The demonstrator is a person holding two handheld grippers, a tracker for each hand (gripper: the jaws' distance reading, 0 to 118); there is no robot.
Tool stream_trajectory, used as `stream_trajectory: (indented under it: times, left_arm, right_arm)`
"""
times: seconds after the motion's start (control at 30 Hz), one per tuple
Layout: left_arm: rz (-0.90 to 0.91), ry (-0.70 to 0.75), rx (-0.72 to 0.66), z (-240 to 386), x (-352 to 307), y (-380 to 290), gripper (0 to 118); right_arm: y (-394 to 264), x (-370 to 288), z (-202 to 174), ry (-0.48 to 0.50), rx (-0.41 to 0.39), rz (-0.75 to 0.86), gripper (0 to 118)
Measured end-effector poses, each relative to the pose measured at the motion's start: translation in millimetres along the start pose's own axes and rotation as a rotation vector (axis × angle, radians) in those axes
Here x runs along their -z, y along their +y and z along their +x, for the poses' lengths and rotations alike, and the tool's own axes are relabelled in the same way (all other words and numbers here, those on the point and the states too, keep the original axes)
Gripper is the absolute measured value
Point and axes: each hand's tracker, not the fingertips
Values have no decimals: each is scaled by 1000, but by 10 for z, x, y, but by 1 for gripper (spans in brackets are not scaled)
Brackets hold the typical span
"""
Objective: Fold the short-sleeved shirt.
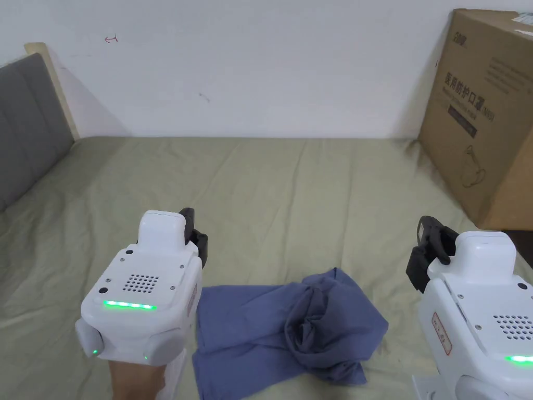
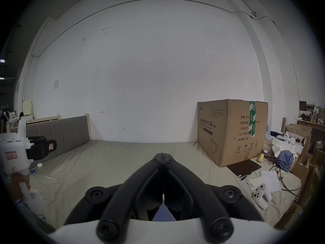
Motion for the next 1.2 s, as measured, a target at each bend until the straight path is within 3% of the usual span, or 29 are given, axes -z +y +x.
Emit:
stream_trajectory:
  times: [0.1,0.27,0.53,0.57,0.63,0.67,0.7,0.9,0.97,1.03,1.07,1.1,1.13,1.17,1.2]
  left_arm:
    - [-31,-2,-6,15,19,-16,0]
    - [-357,-84,-114,-38,232,-275,0]
    - [-755,-73,-316,-44,300,-1300,0]
    - [-804,-68,-334,-38,320,-1399,8]
    - [-847,-46,-370,-22,334,-1573,66]
    - [-882,-42,-364,-6,359,-1635,85]
    - [-904,-30,-362,27,383,-1696,94]
    - [-951,18,-345,218,506,-1885,94]
    - [-968,39,-329,294,541,-1968,88]
    - [-971,81,-227,382,546,-2007,76]
    - [-967,77,-193,429,530,-1995,64]
    - [-953,68,-188,462,502,-1956,40]
    - [-944,59,-184,481,482,-1910,24]
    - [-933,45,-177,498,473,-1878,14]
    - [-917,4,-176,515,480,-1857,14]
  right_arm:
    - [12,-15,-23,2,2,0,0]
    - [-55,5,-25,1,9,-22,0]
    - [-264,81,29,9,13,-67,0]
    - [-280,89,34,10,12,-72,0]
    - [-327,107,57,11,13,-81,0]
    - [-346,115,71,11,14,-85,0]
    - [-365,124,84,11,14,-90,0]
    - [-477,164,171,2,19,-119,0]
    - [-508,174,201,-2,18,-129,0]
    - [-533,184,231,-4,16,-138,0]
    - [-548,189,246,-7,13,-142,0]
    - [-563,199,262,-10,10,-147,0]
    - [-581,216,279,-11,8,-153,0]
    - [-596,228,291,-12,7,-158,0]
    - [-619,252,304,-15,6,-166,0]
